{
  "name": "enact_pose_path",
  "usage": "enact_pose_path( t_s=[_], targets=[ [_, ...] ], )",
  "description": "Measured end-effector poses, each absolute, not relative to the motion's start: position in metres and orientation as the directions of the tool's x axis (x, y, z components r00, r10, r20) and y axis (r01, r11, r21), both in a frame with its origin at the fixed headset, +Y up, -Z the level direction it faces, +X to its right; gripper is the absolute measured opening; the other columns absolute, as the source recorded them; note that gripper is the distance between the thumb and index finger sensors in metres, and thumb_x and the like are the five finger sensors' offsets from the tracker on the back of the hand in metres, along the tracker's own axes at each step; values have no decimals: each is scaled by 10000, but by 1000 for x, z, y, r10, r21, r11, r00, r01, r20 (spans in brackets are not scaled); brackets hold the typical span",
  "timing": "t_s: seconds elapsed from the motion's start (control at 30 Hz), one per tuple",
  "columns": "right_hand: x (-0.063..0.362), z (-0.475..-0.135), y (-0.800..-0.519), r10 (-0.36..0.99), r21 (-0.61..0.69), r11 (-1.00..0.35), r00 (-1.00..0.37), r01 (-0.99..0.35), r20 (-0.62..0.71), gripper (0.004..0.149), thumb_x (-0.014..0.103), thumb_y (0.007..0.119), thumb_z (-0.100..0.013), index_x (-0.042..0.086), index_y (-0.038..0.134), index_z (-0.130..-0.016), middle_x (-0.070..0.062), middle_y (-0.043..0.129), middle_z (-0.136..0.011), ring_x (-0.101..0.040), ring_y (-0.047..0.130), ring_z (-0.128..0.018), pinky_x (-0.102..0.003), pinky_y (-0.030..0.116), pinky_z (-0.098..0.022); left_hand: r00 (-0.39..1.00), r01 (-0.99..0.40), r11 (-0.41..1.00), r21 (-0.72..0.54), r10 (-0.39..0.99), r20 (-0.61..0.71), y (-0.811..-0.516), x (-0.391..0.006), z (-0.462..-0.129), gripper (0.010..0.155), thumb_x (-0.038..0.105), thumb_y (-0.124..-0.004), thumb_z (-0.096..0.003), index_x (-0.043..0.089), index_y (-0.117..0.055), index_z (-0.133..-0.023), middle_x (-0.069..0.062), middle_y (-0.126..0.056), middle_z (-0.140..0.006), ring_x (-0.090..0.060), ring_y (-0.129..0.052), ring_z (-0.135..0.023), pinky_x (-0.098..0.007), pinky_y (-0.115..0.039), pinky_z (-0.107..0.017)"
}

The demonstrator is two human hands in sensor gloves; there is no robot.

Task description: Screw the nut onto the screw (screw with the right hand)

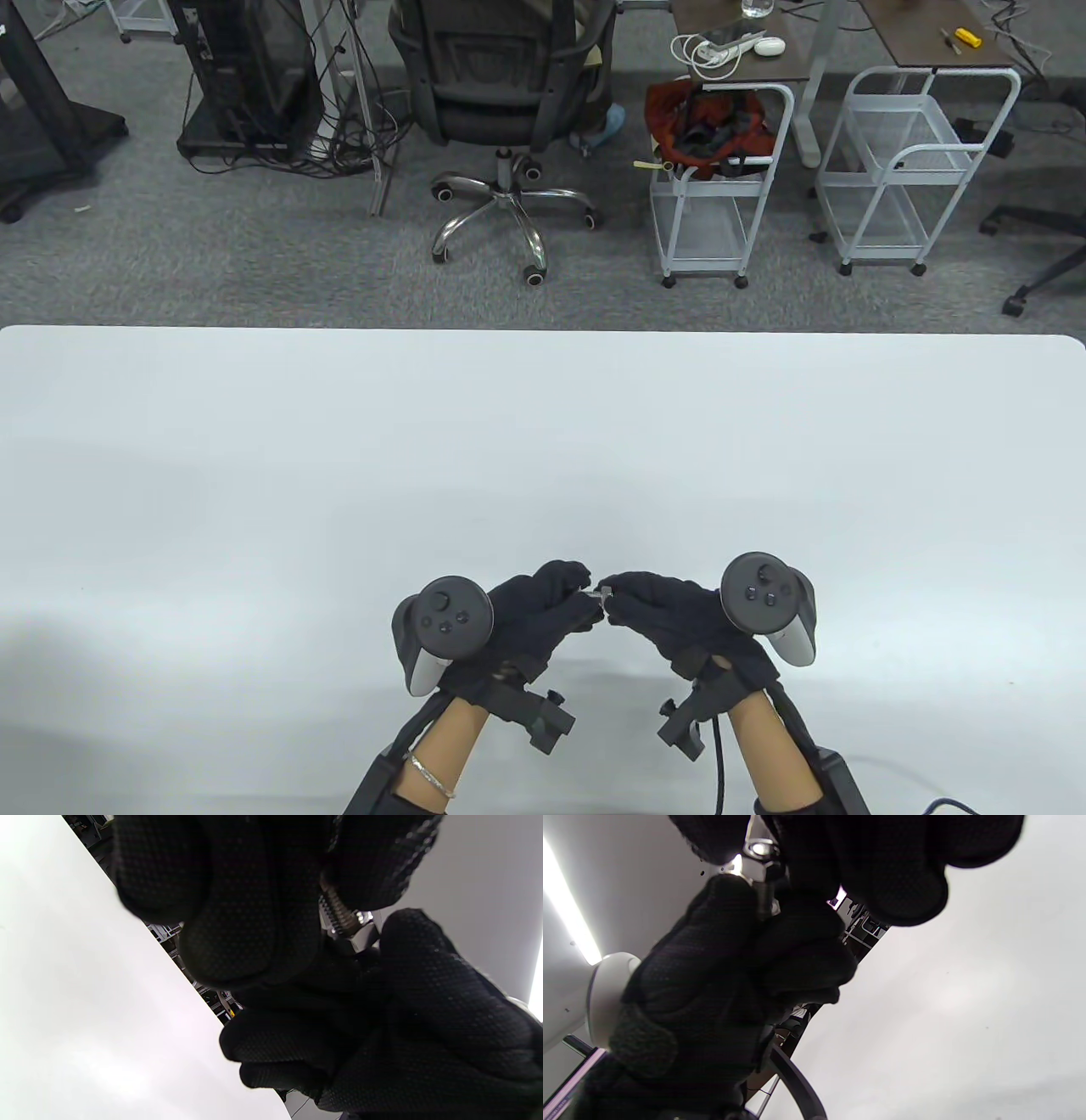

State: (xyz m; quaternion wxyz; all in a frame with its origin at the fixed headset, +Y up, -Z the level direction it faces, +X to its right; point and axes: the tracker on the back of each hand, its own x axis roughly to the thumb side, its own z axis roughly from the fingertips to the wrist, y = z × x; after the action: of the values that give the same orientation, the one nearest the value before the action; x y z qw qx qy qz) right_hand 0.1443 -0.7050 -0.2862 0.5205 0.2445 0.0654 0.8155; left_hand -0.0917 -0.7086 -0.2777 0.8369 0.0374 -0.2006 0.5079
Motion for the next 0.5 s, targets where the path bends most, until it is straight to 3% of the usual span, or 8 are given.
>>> enact_pose_path(
  t_s=[0.07,0.23,0.33,0.4,0.5],
  targets=[
    [142,-287,-705,894,399,-422,-302,-814,330,559,311,757,-563,-32,694,-1000,-377,691,-968,-494,847,-782,-648,637,-555,402,-865,481,-143,835,375,-709,-91,-278,477,411,-779,-487,90,-828,-837,-9,-1126,-561,-140,-1119,-433,-321,-919,-399],
    [145,-286,-703,865,329,-476,-367,-815,341,500,371,694,-588,-26,836,-856,-324,858,-827,-425,960,-631,-605,709,-496,404,-863,484,-146,834,377,-708,-91,-278,475,410,-779,-487,89,-831,-834,-8,-1127,-557,-138,-1120,-431,-320,-920,-396],
    [143,-286,-703,881,387,-445,-318,-807,350,563,313,765,-558,-32,697,-998,-372,701,-965,-493,857,-773,-647,642,-552,402,-865,481,-142,835,376,-708,-91,-277,477,409,-778,-488,87,-827,-837,-9,-1125,-562,-141,-1119,-434,-322,-919,-399],
    [142,-286,-702,871,375,-466,-341,-801,353,525,290,770,-554,-33,725,-966,-348,750,-933,-461,889,-745,-633,662,-542,403,-863,483,-146,834,377,-708,-91,-277,477,407,-777,-488,82,-829,-833,-12,-1126,-561,-142,-1119,-433,-323,-919,-398],
    [145,-286,-702,852,322,-498,-384,-806,356,489,376,712,-580,-13,846,-844,-313,872,-817,-419,968,-619,-600,716,-492,400,-865,480,-147,837,374,-708,-91,-277,478,405,-773,-489,76,-827,-832,-13,-1127,-555,-144,-1119,-430,-324,-919,-395]
  ],
)
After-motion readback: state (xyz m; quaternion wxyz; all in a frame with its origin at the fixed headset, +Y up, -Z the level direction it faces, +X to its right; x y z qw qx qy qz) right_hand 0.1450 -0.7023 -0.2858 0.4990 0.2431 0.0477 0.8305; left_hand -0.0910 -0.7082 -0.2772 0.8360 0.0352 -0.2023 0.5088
